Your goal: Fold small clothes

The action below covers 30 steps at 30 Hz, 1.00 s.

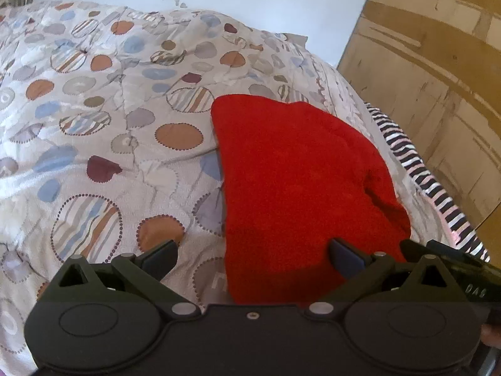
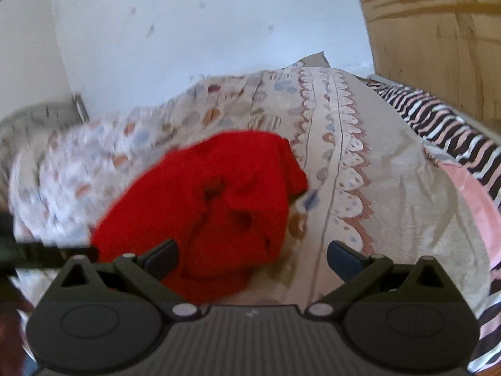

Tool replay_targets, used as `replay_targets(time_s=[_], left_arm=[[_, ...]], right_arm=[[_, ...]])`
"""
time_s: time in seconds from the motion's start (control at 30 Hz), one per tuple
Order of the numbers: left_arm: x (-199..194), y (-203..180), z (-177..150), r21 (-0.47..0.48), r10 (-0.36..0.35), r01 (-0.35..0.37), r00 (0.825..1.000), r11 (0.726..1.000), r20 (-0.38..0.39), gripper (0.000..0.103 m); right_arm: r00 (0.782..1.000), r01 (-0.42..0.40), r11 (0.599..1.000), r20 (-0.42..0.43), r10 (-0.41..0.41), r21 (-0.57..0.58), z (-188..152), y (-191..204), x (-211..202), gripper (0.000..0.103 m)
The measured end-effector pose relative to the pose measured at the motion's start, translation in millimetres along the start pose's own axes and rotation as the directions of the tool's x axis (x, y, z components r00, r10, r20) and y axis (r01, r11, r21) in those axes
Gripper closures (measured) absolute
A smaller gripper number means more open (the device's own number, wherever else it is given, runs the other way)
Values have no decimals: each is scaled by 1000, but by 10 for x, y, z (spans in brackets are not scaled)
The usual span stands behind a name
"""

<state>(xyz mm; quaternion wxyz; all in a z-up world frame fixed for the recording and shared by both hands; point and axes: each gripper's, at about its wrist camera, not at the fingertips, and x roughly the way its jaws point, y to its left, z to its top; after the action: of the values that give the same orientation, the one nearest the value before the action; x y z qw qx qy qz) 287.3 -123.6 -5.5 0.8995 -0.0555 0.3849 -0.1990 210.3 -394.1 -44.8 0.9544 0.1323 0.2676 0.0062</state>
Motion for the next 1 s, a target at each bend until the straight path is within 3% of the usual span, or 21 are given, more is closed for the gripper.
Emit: replay_targets(time_s=[0.37,0.63,0.8,0.93,1.0], left_arm=[[80,12,-146,3,0,0,1000,1000,1,1],[100,-83,-223,89,38,-39,999,995,20,1],[9,-92,-52,44,48,-47,999,998,-17,1],[-147,-142,66,57,62,-63,998,996,14,1],[-208,-134,111,49,36,-38,999,998,37,1]], right_arm=[[996,81,994,-37,-84,-74,-312,12,60,0],[994,103,992,-10,-104,-70,-356,-1,-7,0],[997,50,999,52,-50,-4,-367,-143,-151,0],[993,-6,999,117,1,41,-307,-288,-313,0],[989,-24,998,148,15,59,-249,-342,-370,0]])
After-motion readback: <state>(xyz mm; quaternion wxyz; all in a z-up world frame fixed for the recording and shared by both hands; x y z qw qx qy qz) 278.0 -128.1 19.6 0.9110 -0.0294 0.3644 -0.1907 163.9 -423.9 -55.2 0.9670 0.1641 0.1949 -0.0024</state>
